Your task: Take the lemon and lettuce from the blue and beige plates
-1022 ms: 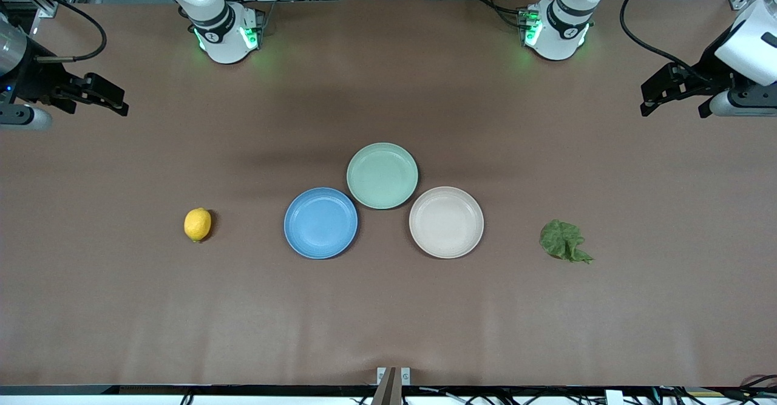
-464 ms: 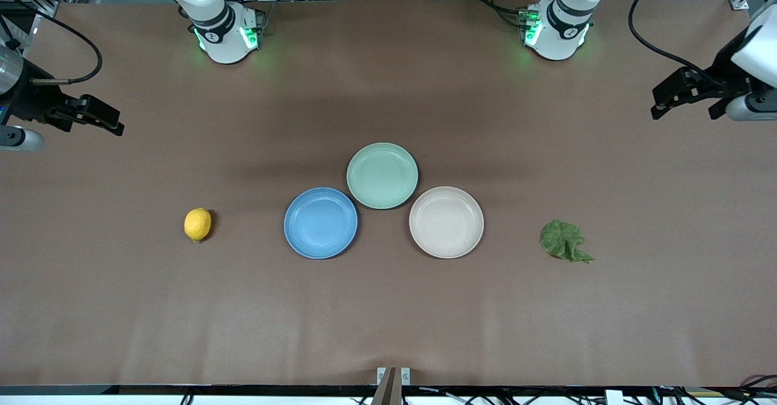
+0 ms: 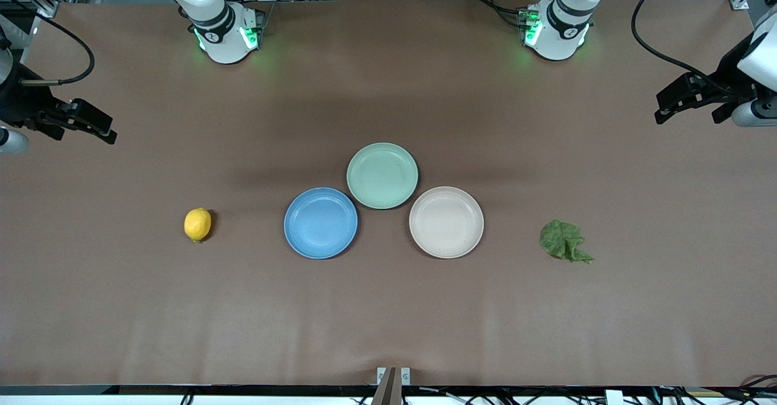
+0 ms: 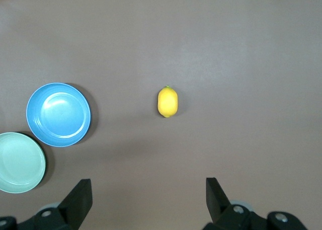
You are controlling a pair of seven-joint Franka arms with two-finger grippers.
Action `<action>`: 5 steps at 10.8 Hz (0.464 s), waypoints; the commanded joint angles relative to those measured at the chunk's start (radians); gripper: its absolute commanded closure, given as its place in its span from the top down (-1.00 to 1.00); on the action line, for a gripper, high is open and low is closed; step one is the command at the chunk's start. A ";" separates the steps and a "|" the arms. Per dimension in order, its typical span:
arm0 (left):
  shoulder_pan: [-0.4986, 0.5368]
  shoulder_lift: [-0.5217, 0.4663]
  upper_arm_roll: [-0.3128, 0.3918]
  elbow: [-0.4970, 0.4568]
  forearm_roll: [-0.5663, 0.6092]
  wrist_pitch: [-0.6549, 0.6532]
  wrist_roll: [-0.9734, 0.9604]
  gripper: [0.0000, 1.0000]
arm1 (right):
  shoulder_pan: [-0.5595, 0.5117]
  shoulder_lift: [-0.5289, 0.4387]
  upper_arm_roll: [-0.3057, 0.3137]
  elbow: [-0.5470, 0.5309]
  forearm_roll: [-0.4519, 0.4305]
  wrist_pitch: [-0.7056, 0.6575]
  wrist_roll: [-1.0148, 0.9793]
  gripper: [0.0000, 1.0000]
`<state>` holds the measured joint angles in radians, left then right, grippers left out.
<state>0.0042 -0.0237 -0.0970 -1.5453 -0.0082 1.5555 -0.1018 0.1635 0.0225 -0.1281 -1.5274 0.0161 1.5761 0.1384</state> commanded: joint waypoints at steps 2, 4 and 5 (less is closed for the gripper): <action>0.023 0.011 -0.003 0.022 -0.013 0.001 0.010 1.00 | -0.012 0.013 0.010 0.026 -0.016 0.004 0.010 1.00; 0.020 0.011 -0.004 0.024 -0.010 0.001 0.008 1.00 | -0.016 0.011 0.008 0.026 -0.016 0.004 0.009 1.00; 0.020 0.021 -0.004 0.024 -0.007 0.001 0.010 1.00 | -0.016 0.011 0.008 0.026 -0.016 0.002 0.009 1.00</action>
<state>0.0171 -0.0207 -0.0965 -1.5442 -0.0082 1.5565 -0.1018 0.1624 0.0229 -0.1292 -1.5274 0.0156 1.5867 0.1384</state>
